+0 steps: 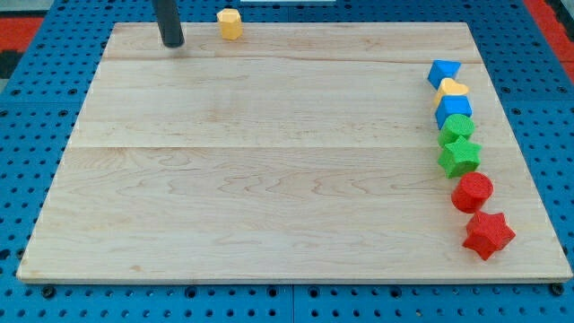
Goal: Push the yellow hexagon to the top center of board
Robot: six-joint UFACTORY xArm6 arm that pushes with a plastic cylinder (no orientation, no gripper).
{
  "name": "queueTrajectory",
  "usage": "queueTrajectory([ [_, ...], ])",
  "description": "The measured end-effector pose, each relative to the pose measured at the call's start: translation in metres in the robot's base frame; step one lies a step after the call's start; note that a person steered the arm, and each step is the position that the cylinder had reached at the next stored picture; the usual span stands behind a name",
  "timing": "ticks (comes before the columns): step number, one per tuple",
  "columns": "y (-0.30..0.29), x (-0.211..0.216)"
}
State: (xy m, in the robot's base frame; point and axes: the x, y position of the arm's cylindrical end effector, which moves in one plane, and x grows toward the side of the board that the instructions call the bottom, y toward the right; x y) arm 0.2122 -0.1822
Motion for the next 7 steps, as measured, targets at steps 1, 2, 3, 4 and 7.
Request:
queueTrajectory([
  [1, 0.001, -0.02],
  [2, 0.007, -0.021],
  [3, 0.016, -0.021],
  [4, 0.09, -0.02],
  [7, 0.249, 0.01],
])
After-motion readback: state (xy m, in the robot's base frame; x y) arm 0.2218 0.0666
